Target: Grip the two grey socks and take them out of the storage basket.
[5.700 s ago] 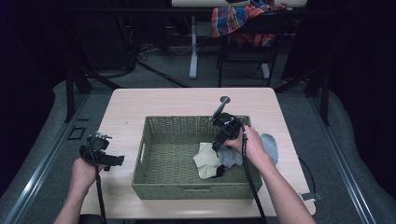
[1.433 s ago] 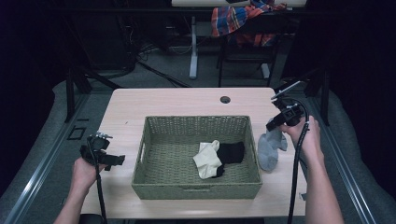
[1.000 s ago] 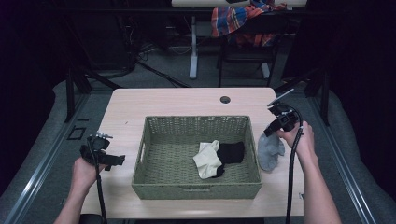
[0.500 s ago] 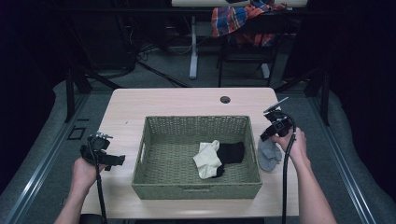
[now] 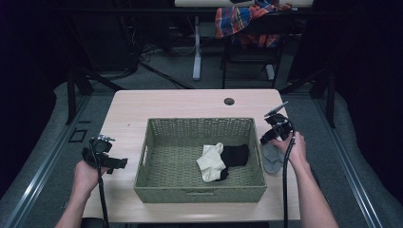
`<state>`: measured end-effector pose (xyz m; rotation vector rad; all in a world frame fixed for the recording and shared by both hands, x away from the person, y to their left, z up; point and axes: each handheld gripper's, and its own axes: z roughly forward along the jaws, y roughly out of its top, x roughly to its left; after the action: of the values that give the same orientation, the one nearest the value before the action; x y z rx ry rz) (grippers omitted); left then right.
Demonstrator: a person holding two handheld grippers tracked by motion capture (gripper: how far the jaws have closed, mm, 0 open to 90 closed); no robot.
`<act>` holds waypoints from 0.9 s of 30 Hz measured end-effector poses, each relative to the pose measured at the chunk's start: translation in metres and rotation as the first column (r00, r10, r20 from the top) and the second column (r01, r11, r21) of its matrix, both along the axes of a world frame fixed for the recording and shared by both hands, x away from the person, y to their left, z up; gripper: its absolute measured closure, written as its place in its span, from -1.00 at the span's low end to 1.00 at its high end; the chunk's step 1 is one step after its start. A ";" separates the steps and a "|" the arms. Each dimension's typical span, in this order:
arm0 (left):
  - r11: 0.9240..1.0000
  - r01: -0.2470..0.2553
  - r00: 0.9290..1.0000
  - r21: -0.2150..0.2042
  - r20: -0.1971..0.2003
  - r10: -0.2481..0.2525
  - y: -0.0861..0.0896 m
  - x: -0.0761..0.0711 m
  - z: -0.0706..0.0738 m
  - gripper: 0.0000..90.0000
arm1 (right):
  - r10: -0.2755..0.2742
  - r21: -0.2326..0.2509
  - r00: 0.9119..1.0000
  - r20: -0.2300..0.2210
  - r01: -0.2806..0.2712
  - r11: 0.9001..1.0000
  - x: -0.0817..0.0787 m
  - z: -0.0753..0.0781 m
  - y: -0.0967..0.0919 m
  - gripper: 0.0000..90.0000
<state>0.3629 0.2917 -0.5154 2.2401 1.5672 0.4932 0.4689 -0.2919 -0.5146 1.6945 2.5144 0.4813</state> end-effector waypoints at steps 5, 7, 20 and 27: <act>1.000 0.001 1.000 -0.001 0.002 -0.001 0.000 0.000 0.001 -1.00 | -0.011 -0.001 0.999 0.040 0.012 1.000 -0.007 0.017 -0.004 -0.31; 1.000 0.003 1.000 -0.001 0.004 -0.003 0.000 -0.001 0.001 -1.00 | -0.014 0.003 0.999 0.047 0.014 1.000 -0.012 0.027 -0.007 -0.40; 1.000 0.008 1.000 -0.002 0.010 -0.008 -0.001 0.000 0.001 -1.00 | -0.021 0.023 0.995 0.101 0.019 1.000 -0.063 0.061 -0.021 -0.88; 1.000 0.005 1.000 -0.003 0.014 -0.005 -0.001 0.000 0.002 -1.00 | 0.031 0.043 0.992 0.119 -0.036 0.998 -0.093 0.053 -0.021 -0.92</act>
<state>0.3629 0.2905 -0.5139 2.2331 1.5536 0.5033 0.3757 -0.3131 -0.4620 1.5904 2.4692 0.6256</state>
